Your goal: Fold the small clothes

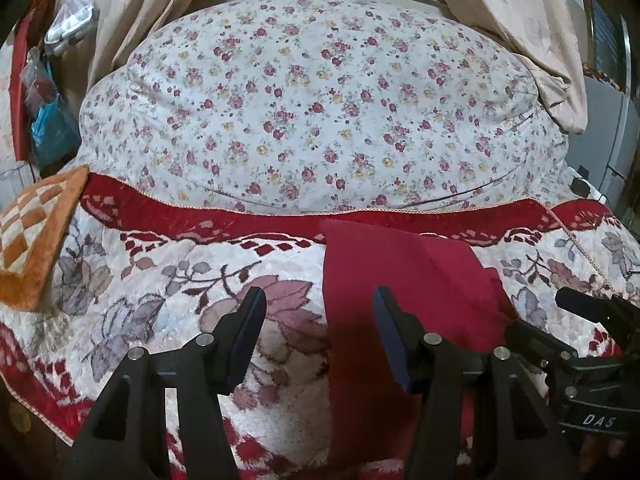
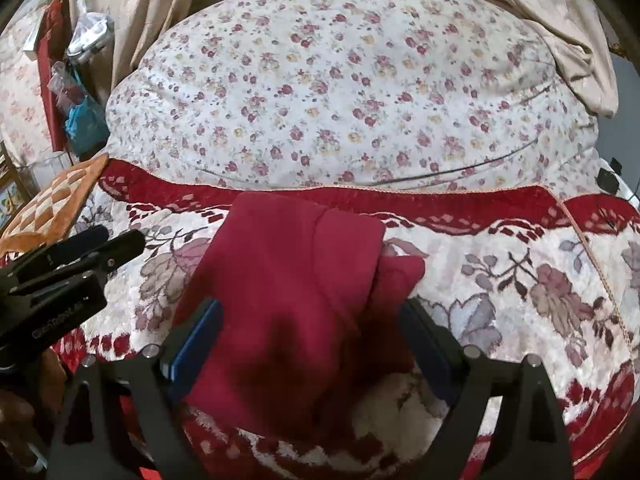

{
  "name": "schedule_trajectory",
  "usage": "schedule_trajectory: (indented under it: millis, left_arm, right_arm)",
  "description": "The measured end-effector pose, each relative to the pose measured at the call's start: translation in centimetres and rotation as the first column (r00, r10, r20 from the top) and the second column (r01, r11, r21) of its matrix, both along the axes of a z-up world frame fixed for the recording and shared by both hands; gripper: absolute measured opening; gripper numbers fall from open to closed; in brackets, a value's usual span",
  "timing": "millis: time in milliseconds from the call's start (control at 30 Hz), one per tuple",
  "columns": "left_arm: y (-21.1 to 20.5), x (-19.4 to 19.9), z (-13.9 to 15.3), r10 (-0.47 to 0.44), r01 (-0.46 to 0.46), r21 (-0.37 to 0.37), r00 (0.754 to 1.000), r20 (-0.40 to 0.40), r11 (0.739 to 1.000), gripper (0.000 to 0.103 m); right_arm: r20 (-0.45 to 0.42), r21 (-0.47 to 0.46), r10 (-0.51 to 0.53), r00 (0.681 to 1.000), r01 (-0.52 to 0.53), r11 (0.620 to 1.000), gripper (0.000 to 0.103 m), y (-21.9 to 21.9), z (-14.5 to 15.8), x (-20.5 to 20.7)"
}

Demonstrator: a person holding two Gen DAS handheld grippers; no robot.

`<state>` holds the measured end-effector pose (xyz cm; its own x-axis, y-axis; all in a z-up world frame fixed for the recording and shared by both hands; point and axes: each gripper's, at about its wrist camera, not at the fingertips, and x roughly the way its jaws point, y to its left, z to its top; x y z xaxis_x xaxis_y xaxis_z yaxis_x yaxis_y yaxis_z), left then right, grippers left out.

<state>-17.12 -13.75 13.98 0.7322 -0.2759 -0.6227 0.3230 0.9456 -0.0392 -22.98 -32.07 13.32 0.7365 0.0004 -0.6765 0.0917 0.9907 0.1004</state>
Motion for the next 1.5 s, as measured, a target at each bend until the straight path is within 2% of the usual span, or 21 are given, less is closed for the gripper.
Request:
schedule_trajectory:
  millis: [200,467,1500]
  left_arm:
    - [-0.1,0.5,-0.8,0.000,0.000,0.001,0.999,-0.032,1.000,0.033]
    - [-0.2,0.5,-1.2,0.002,-0.002,0.009,1.000,-0.030,1.000,0.033]
    - [0.4,1.0,-2.3,0.023,-0.022,0.013,0.998,-0.057,1.000,0.033]
  right_arm:
    - [-0.023,-0.015,-0.005,1.000,0.004,1.000,0.092,0.2,-0.5,0.3]
    - [-0.045,-0.026,0.001,0.999,-0.002,1.000,0.092,0.5,-1.4,0.7]
    - [-0.083,0.010,0.004,0.997,-0.003,1.000,0.092,0.0,-2.7,1.5]
